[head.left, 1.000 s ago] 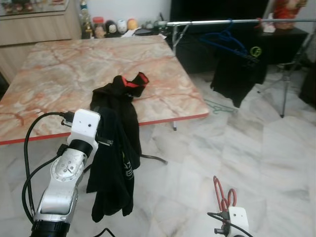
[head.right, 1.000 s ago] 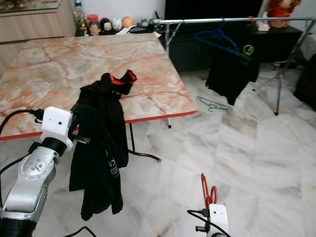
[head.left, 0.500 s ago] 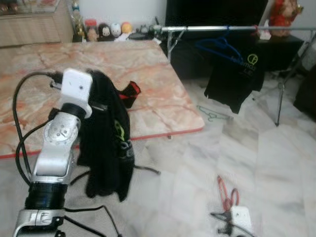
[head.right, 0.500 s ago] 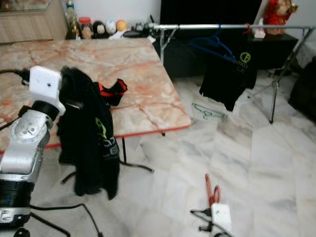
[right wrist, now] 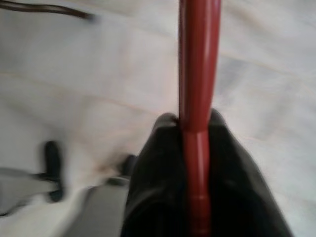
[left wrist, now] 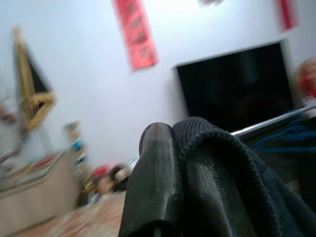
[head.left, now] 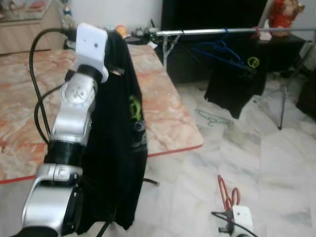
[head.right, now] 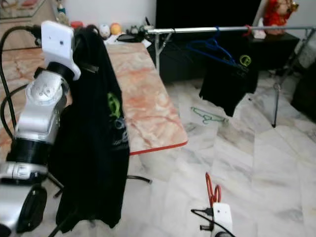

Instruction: Hang hanger

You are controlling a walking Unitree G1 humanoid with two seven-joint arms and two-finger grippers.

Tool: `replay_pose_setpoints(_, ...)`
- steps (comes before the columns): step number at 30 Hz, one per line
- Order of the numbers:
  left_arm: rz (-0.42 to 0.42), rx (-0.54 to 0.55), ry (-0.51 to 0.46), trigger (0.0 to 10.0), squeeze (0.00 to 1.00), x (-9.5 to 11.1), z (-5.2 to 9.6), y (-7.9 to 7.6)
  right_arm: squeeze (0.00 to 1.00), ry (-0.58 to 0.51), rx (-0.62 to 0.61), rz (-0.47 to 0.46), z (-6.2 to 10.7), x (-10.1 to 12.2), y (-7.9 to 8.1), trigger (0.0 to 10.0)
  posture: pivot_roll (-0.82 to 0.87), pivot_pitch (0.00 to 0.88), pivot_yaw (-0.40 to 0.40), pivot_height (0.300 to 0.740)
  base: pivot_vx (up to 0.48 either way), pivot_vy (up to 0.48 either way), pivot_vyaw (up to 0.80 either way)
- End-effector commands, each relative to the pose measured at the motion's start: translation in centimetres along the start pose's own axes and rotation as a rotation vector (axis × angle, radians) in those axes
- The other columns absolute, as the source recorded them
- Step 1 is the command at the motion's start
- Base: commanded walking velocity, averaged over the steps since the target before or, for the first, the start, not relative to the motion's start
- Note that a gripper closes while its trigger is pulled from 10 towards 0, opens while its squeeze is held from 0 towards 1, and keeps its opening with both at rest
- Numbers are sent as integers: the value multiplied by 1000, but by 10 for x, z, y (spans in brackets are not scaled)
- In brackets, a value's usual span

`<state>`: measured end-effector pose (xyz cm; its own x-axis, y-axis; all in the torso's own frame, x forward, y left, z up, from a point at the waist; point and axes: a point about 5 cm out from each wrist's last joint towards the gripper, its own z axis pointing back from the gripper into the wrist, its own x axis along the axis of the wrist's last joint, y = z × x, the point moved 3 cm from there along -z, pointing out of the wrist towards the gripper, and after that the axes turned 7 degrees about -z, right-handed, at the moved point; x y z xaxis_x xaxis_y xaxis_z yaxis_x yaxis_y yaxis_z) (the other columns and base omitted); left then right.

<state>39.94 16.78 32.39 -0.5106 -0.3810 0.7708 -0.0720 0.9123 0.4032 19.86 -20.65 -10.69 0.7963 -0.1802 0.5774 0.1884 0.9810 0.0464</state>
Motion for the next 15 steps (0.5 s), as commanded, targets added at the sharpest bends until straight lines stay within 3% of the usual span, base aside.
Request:
replay_pose_setpoints(1, 7, 9, -55, 10000, 0, 17, -12, -1, 0, 4, -21, -3, 1, -1, -8, 10000, 21, 0, -44, 740, 360, 0, 0)
replay_pose_setpoints(15, 4, -12, -38, 10000, 0, 6, -10, -6, 0, 9, -22, 3, 1, -2, -9, 10000, 25, 0, -42, 740, 360, 0, 0)
